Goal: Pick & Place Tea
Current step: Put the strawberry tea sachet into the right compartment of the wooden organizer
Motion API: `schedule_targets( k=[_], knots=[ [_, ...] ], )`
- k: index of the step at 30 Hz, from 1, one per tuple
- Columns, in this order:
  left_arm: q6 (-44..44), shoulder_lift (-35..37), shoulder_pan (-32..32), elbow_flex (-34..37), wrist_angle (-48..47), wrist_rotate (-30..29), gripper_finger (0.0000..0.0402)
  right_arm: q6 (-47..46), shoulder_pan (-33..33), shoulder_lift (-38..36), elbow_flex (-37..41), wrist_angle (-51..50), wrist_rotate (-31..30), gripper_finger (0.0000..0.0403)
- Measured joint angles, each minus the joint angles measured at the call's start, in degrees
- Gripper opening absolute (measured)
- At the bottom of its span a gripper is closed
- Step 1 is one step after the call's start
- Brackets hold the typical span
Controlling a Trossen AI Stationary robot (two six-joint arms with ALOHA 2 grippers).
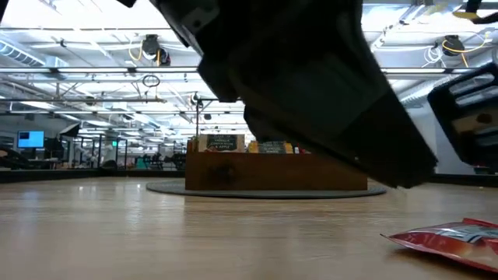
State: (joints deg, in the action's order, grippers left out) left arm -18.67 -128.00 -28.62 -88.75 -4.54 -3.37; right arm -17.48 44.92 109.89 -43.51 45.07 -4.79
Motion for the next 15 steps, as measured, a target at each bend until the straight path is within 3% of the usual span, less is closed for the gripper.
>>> schedule_targets(
  k=[6,15],
  knots=[
    [-0.9,-0.1,0.0,0.0,-0.9,-4.1,0.0026,-2.4,-1.2,2.2,-0.9,-5.8,2.4,0.0002],
    [-1.2,-0.2,0.0,0.0,-1.8,-4.5,0.0026,-5.0,-2.8,0.9,2.2,-9.7,-1.2,0.0001]
  ],
)
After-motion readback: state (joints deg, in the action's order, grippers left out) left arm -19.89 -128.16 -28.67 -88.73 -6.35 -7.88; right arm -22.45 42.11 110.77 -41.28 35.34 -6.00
